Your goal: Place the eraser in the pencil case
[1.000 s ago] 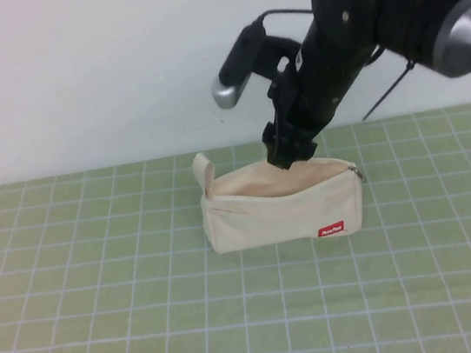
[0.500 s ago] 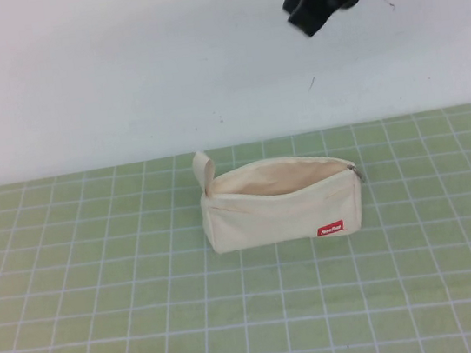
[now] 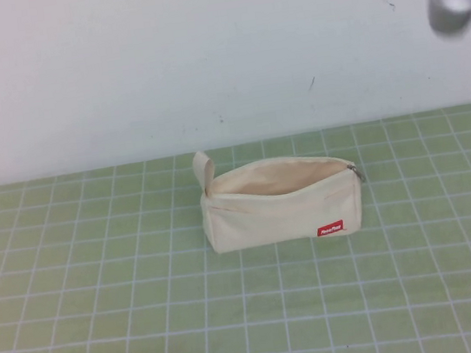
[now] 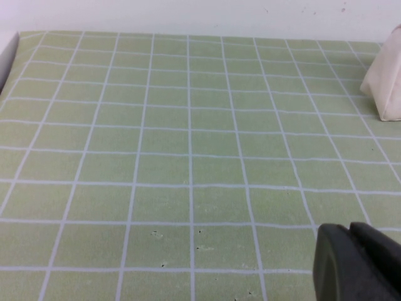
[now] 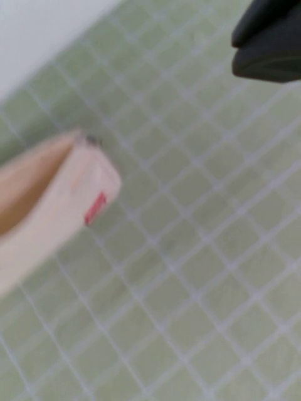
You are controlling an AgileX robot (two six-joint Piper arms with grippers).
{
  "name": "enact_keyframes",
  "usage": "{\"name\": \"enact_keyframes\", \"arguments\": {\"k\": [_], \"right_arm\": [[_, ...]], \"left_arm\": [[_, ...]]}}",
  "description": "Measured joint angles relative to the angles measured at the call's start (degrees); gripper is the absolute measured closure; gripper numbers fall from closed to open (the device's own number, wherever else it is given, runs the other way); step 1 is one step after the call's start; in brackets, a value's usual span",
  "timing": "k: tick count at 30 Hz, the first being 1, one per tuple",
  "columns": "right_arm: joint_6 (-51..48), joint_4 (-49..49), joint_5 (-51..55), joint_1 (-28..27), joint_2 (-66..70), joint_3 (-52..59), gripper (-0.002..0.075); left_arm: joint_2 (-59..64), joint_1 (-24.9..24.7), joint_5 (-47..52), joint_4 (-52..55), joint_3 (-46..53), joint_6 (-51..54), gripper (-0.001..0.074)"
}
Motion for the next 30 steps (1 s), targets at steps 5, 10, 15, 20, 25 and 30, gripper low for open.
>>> {"name": "enact_keyframes", "arguments": {"k": [5,10,15,20,25,30], "right_arm": [[0.3,8.3,-11.9,0.0,-9.0,17.4,0.0724],[0.7,16.4,-12.5,0.0,-11.8,26.2,0.0725],[0.9,18.7,-10.6,0.0,-10.9,31.3,0.0726],[-0.4,17.9,-9.6,-0.4,-10.4,33.2,0.0726],[-9.5,18.0,-20.9,-5.6,-20.4,38.8,0.0726],[-19.3,19.9,-38.8,-15.7,-34.6,49.1,0.0726]], "left_arm": [[0.0,0.0,0.0,0.0,0.0,0.0,0.0736],[0.0,0.0,0.0,0.0,0.0,0.0,0.0736],[0.0,0.0,0.0,0.0,0.0,0.0,0.0736],[0.0,0.0,0.0,-0.1,0.0,0.0,0.0736],[0.0,0.0,0.0,-0.1,0.0,0.0,0.0736],[0.0,0.0,0.0,-0.1,0.0,0.0,0.0736]]}}
